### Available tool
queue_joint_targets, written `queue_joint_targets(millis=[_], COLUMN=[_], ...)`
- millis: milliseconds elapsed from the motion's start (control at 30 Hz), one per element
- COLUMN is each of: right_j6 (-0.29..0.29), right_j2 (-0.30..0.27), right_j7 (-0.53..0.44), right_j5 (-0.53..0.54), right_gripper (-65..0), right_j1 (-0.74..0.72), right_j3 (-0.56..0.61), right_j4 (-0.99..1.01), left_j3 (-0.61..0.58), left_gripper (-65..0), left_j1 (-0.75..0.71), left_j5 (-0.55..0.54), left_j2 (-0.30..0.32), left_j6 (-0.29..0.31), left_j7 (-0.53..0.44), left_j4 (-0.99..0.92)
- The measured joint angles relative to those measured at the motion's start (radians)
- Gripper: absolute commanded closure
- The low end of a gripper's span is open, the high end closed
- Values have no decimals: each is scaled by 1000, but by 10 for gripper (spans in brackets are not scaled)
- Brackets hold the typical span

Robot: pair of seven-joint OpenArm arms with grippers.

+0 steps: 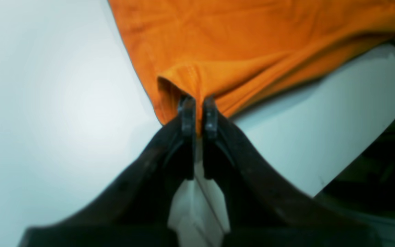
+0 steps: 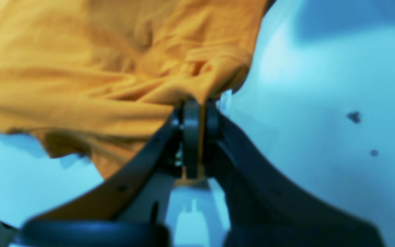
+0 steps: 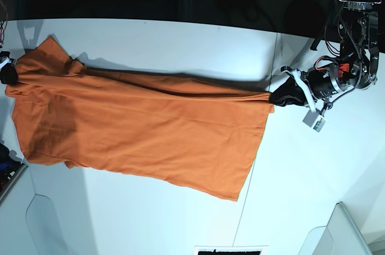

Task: Layout the t-shirt on the table in an organized manner, then fold the t-shirt properly
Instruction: 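Grasp the shirt hem edge with the left gripper, then hold the shirt between both grippers and pull it taut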

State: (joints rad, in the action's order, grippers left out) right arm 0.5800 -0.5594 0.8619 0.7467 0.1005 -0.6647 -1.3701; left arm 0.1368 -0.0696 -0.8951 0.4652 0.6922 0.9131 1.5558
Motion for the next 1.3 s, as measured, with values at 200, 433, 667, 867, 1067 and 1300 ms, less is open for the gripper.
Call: queue_joint_targets(millis=[200,433,667,867,1067,1300], right_j6=[-3,-3,-3,-3,-3,-3], right_j2=[2,1,18,88,130,161], right_j7=[98,101,68,38,2,-50], right_j5=[42,72,104,94,69,69], right_gripper=[-279,-278,-278,-278,-278,-141], right_j1=[-3,122,280,248,192,168], right_j3=[-1,-85,-92,-93,-73,-47], right_j4=[22,-28,-47,-47,-37,-16], left_j3=[-13,-13,-13,-13,-13,-13], left_gripper=[0,0,0,0,0,0], left_j1=[0,0,0,0,0,1], left_j5=[3,6,-4,-8,-12,-15], left_j2=[0,0,0,0,0,0], left_j6=[0,0,0,0,0,0], left_j7=[0,30,29,24,22,21], left_j4=[-32,-32,-32,-32,-32,-32])
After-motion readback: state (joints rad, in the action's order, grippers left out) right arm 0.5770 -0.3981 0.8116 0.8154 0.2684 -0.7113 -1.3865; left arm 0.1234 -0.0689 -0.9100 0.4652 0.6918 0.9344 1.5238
